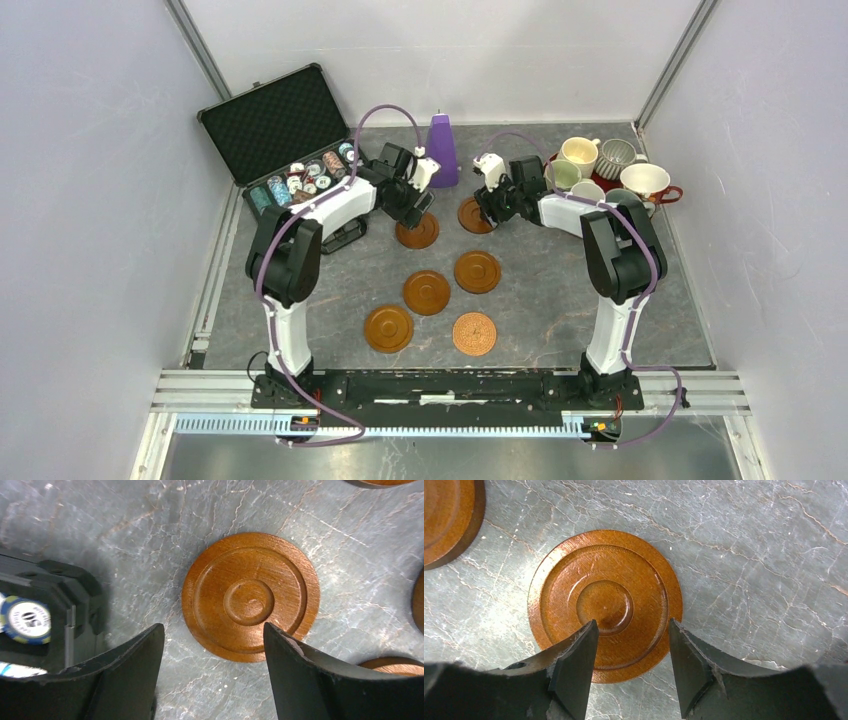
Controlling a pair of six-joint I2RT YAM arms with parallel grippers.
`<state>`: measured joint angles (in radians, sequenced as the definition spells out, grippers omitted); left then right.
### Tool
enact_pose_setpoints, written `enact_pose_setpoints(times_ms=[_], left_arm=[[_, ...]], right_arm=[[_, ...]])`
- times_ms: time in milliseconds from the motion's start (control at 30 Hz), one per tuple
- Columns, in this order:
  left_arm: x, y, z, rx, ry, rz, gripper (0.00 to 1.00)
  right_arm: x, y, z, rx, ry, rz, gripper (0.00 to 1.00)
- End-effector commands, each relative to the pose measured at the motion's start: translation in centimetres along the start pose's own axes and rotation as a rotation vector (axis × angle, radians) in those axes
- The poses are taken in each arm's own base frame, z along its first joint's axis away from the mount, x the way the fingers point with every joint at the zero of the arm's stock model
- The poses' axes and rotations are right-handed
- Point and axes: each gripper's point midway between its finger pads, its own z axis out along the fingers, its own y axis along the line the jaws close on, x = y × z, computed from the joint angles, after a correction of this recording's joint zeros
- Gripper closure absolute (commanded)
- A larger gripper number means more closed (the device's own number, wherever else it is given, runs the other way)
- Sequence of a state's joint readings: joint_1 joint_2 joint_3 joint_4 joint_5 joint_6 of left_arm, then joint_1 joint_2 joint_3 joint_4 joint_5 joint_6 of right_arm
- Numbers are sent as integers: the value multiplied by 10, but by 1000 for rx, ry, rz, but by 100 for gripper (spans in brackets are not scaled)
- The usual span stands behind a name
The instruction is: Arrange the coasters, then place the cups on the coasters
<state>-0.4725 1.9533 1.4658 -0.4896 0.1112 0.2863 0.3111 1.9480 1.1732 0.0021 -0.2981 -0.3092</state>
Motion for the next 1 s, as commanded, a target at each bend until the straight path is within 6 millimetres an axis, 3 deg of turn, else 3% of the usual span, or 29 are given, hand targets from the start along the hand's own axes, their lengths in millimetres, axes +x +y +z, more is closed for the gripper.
enact_pose_setpoints(times_ms=[0, 267, 600, 800, 967], left_arm=[[3, -1, 16, 16, 30, -62, 22], [-1, 17, 44, -46, 76, -53, 30], [-26, 35, 60, -87, 37, -60, 35], [-31, 35, 63, -79, 31, -67, 35], [-34, 31, 50, -64, 13, -77, 32]], right_arm=[[9, 16, -1, -64, 28, 69, 40], [10, 3, 14, -21, 51, 102, 43], [5, -12, 32, 35, 51, 146, 46], [-3, -16, 35, 40, 35, 151, 46], [-18, -19, 28, 47, 1, 131, 44]])
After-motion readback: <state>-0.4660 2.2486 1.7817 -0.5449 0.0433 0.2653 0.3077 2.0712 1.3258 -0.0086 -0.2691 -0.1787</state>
